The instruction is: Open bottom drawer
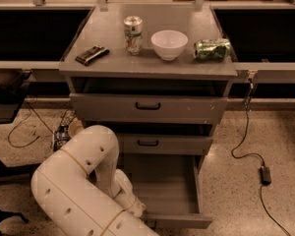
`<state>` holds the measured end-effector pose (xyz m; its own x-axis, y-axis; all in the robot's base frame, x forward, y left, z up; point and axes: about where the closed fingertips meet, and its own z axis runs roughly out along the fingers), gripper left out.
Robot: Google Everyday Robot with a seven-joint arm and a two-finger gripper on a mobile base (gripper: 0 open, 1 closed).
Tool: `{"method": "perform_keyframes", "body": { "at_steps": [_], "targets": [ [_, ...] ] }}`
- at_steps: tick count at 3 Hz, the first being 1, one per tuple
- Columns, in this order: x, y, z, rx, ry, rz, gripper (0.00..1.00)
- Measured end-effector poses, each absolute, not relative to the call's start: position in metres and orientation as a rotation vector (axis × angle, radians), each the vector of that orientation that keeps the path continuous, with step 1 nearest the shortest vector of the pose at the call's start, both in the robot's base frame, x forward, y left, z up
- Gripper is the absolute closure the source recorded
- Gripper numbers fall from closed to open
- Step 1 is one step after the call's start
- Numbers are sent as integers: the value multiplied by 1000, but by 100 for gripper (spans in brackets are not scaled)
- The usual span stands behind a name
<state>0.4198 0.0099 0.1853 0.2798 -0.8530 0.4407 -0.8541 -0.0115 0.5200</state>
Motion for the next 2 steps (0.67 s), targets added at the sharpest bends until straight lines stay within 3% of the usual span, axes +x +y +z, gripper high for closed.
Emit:
{"method": "perform_keyframes", "body": {
  "at_steps": [2],
  "targets": [
    [412,-18,245,1788,-1754,92,0]
  ]
}}
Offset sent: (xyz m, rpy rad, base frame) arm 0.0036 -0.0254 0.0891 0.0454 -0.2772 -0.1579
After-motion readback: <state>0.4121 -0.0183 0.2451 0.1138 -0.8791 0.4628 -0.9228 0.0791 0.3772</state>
